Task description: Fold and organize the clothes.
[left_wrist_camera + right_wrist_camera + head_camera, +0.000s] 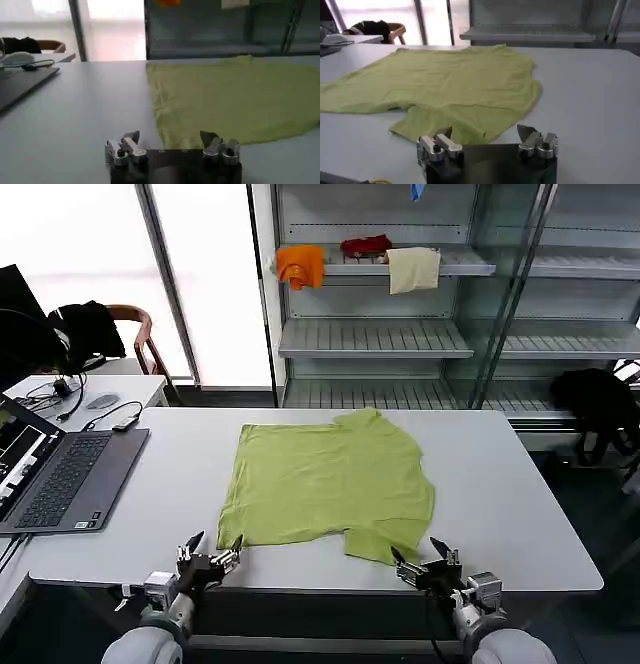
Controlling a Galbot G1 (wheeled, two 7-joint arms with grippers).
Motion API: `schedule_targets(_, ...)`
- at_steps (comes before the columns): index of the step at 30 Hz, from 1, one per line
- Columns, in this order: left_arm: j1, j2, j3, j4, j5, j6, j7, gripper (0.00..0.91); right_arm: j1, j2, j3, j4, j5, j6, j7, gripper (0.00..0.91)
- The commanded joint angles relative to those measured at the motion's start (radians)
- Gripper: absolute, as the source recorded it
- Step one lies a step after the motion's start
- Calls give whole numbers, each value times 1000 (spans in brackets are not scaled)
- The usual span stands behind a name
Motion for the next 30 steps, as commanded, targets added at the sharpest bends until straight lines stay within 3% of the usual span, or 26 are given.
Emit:
schedule_targets(1, 11, -4, 7, 5, 27, -18, 0, 91, 3, 10, -8, -10, -10, 1, -1, 0)
schedule_targets(3, 13, -5, 8, 3, 27, -21, 2, 10, 3, 11, -8, -8, -10, 3, -2, 0)
schedule_targets(22, 41, -9, 15, 6, 52, -25, 12, 0, -30, 2, 2, 15, -19, 19, -10, 0)
schedule_targets(30, 25, -17, 4, -3, 50, -80, 5, 0, -30, 7, 10, 43, -7, 39, -1, 0)
